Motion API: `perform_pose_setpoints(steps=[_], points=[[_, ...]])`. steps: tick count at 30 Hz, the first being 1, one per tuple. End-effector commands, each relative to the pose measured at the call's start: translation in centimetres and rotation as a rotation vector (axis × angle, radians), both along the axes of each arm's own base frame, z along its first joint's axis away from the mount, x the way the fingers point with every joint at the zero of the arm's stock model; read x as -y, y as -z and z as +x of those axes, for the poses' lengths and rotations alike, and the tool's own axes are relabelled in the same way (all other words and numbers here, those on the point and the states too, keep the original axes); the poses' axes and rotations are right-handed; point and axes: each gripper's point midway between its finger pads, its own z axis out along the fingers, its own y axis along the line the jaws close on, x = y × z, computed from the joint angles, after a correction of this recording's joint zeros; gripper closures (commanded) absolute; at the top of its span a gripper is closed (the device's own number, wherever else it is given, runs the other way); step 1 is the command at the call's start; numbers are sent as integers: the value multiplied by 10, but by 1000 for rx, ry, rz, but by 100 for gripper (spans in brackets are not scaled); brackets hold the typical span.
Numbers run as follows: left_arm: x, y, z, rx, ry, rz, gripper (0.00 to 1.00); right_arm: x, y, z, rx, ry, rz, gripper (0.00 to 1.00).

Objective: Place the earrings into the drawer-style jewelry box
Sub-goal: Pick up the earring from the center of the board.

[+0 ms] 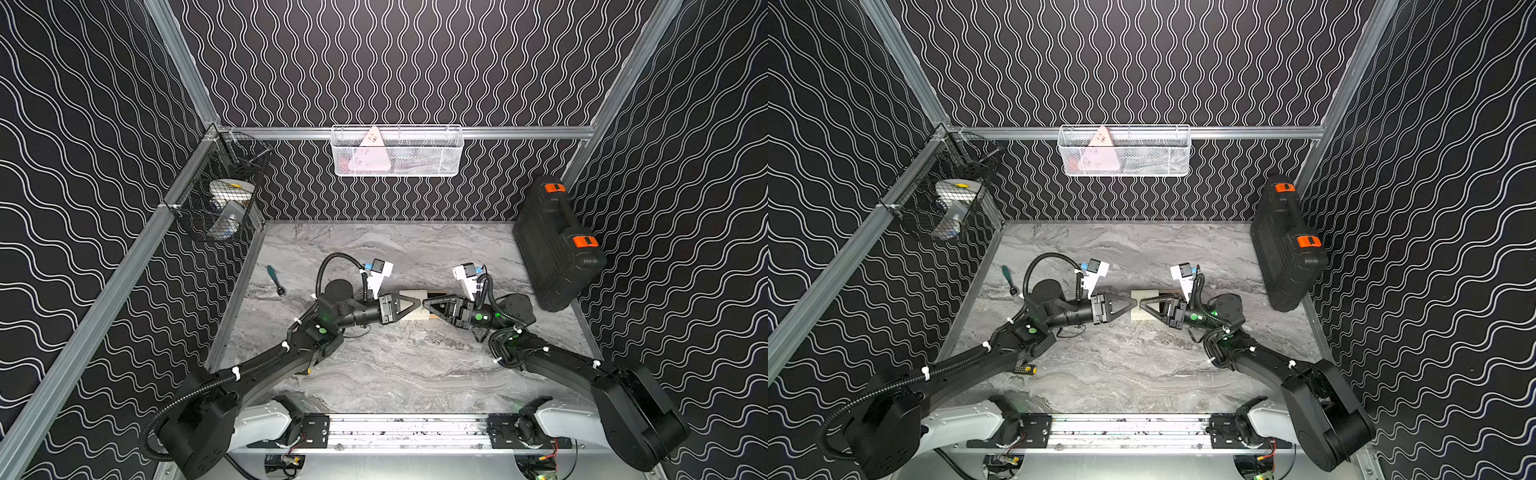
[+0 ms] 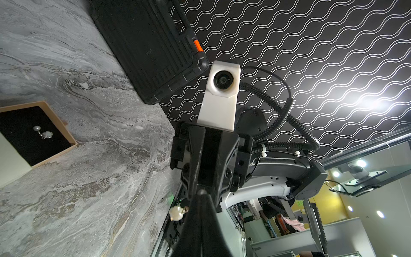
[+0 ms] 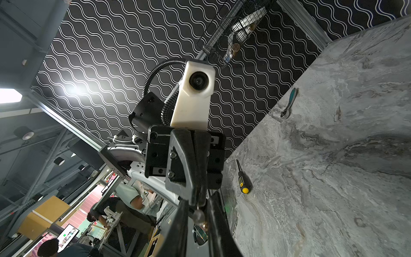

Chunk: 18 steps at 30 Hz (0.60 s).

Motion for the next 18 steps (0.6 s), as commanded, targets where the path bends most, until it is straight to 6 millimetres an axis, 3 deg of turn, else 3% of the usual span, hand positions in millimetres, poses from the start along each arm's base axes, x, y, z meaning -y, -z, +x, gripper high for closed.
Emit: perform_pose_setpoints(steps=[1, 18], points=[[0, -13, -1, 27, 3, -31, 99, 0, -7, -2, 34, -8, 8, 82], [-1, -12, 0, 27, -8, -31, 98, -1, -4, -3, 31, -20, 11, 80]])
